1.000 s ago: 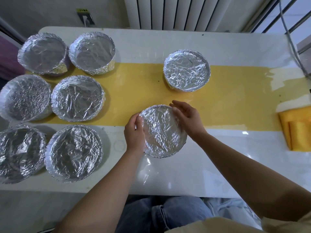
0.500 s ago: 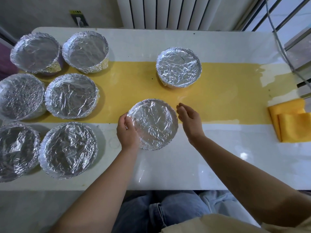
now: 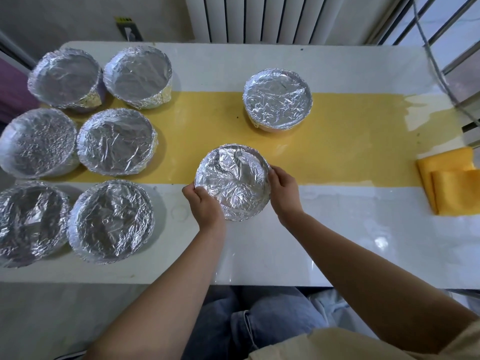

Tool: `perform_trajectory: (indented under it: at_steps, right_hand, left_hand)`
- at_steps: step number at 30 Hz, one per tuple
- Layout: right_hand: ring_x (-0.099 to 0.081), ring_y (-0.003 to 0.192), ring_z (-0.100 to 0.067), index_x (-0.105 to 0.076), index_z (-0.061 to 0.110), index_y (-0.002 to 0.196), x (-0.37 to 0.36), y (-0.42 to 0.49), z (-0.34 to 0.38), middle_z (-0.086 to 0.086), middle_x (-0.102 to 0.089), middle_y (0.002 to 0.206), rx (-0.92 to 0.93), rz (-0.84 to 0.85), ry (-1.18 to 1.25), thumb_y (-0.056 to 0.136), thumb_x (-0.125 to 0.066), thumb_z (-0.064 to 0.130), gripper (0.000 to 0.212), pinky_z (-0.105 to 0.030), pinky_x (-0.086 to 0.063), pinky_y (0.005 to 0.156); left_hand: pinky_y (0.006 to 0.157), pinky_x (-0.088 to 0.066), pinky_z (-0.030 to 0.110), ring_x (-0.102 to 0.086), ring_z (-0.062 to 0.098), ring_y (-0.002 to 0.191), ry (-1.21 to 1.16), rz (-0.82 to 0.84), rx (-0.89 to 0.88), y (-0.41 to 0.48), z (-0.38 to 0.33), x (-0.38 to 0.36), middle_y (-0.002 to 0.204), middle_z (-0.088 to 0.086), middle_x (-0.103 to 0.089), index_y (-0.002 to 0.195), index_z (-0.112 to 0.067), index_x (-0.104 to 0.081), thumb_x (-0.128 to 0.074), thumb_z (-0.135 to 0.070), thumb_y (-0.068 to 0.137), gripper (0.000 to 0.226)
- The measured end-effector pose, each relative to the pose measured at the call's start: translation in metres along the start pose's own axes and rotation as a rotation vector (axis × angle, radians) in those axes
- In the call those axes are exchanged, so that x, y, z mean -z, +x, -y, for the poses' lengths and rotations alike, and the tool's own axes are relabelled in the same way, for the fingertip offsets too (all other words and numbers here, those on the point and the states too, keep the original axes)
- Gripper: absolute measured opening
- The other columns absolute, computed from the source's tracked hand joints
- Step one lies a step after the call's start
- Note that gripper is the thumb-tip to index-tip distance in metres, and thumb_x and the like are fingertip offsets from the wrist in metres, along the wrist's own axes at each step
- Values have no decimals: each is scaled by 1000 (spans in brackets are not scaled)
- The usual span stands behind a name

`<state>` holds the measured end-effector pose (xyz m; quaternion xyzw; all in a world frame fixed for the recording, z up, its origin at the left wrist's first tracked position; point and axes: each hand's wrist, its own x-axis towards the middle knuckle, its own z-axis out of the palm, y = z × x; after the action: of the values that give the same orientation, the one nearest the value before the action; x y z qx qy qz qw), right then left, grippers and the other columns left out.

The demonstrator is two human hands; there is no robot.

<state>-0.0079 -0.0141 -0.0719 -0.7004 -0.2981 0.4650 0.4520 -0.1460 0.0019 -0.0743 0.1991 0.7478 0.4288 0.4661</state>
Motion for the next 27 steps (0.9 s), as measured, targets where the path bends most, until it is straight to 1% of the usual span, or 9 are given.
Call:
perform_trajectory:
  at_steps: [5, 7, 10, 12, 16, 18, 20, 23, 27]
  right_hand:
    - [-64, 99, -8, -66, 13, 116, 11, 8, 1, 4, -71, 107, -41, 95, 30, 102, -44, 14, 26, -21, -51, 87]
    - [-60, 114, -9, -60, 8, 130, 14, 12, -1, 2, -65, 125, -34, 73, -32, 100, -51, 22, 34, -26, -47, 99]
    - [-68, 93, -7, -73, 8, 109, 12, 12, 1, 2, -74, 100, 37, -64, -69, 93, -62, 19, 22, -25, -53, 85]
    - [-68, 76, -1, -76, 7, 96, 5, 11, 2, 6, -73, 82, 56, -129, -70, 91, -64, 16, 15, -21, -53, 73]
    - [-62, 66, 9, -77, 6, 92, 1, 13, 1, 8, -70, 77, 86, -173, -127, 91, -63, 14, 16, -15, -49, 65]
    - [-65, 76, 5, -75, 6, 101, 4, 14, 2, 4, -73, 88, 80, -139, -120, 92, -63, 14, 17, -18, -49, 72]
    - [-65, 92, -1, -71, 10, 115, 6, 15, 2, 3, -72, 105, 60, -83, -84, 93, -61, 16, 24, -22, -50, 84]
    - [-54, 73, -5, -74, 13, 97, 2, 14, 0, -8, -73, 84, 102, -19, -107, 97, -53, 15, 21, -27, -46, 69]
    - [-45, 64, -9, -70, 5, 86, -5, 14, 1, -17, -66, 73, 133, -65, -161, 97, -50, 12, 24, -27, -38, 59]
  left_hand:
    - [57, -33, 26, -39, 19, 72, 55, 24, 21, 3, -7, 6, 86, 2, -43, 108, -17, -42, -31, -15, 100, 13]
    - [71, -40, 25, -47, 20, 91, 87, 49, -17, 9, -11, 11, 105, 1, -52, 121, -17, -48, -33, -17, 101, 25]
    - [100, -40, 21, -47, 10, 115, 79, 86, -74, 13, -13, 11, 124, -11, -48, 141, -22, -46, -32, -21, 104, 39]
    - [79, -47, 8, -54, 11, 107, 116, 118, -77, 10, -15, 8, 115, -11, -50, 144, -15, -43, -30, -20, 106, 40]
    - [64, -53, 38, -66, 32, 93, 156, 143, -103, 16, -7, 5, 97, 4, -56, 129, -10, -49, -30, -17, 104, 33]
    - [62, -48, 40, -61, 24, 73, 171, 150, -117, 18, -6, 5, 92, 3, -57, 130, -5, -49, -32, -19, 103, 35]
    - [66, -47, 39, -57, 22, 73, 175, 141, -134, 18, -6, 8, 94, 7, -60, 123, -7, -54, -32, -21, 104, 32]
    - [61, -29, 28, -35, 13, 59, 225, 111, -153, 16, -10, 10, 68, 0, -39, 79, -13, -44, -31, -17, 104, 29]
    - [72, -48, 45, -53, 32, 73, 224, 99, -145, 24, -8, 8, 82, 15, -56, 97, -7, -54, -31, -27, 101, 30]
